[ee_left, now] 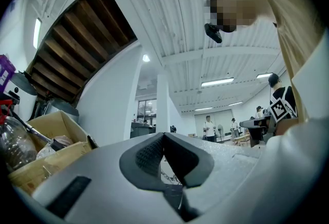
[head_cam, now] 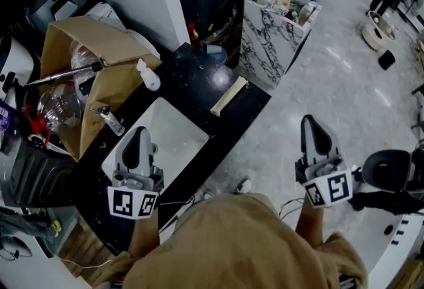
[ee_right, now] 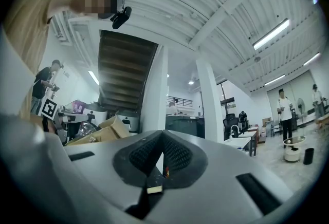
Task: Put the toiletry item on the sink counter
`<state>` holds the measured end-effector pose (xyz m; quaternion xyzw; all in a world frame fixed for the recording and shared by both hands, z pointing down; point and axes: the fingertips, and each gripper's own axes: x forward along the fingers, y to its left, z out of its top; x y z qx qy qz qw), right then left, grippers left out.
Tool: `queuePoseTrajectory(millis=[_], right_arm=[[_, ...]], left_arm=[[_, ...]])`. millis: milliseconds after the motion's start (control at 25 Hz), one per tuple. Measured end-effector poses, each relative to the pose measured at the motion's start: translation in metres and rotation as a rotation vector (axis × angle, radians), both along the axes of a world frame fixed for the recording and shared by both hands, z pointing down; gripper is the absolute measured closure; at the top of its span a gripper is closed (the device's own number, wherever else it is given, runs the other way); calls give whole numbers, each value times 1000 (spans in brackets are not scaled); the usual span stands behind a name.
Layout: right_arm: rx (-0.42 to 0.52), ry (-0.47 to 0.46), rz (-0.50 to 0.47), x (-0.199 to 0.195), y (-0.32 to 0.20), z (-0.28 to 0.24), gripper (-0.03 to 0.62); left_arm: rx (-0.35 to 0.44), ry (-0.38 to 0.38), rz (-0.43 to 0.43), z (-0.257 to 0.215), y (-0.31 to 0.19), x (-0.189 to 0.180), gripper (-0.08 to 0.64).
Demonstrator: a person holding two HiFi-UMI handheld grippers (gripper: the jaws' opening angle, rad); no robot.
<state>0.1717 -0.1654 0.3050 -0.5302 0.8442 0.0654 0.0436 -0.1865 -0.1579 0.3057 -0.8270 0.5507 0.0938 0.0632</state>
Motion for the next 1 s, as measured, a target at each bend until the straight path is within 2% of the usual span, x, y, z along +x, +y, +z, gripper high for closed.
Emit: queuePoseTrajectory(millis=[160,1000], right_arm=[[9,43,-21,-10,3,0,589],[-21,50,-46,-3,2,11,589]], left_arm=[[-7,-2,2,0,2,0,557],[-28,10,8,12,0,15,557]])
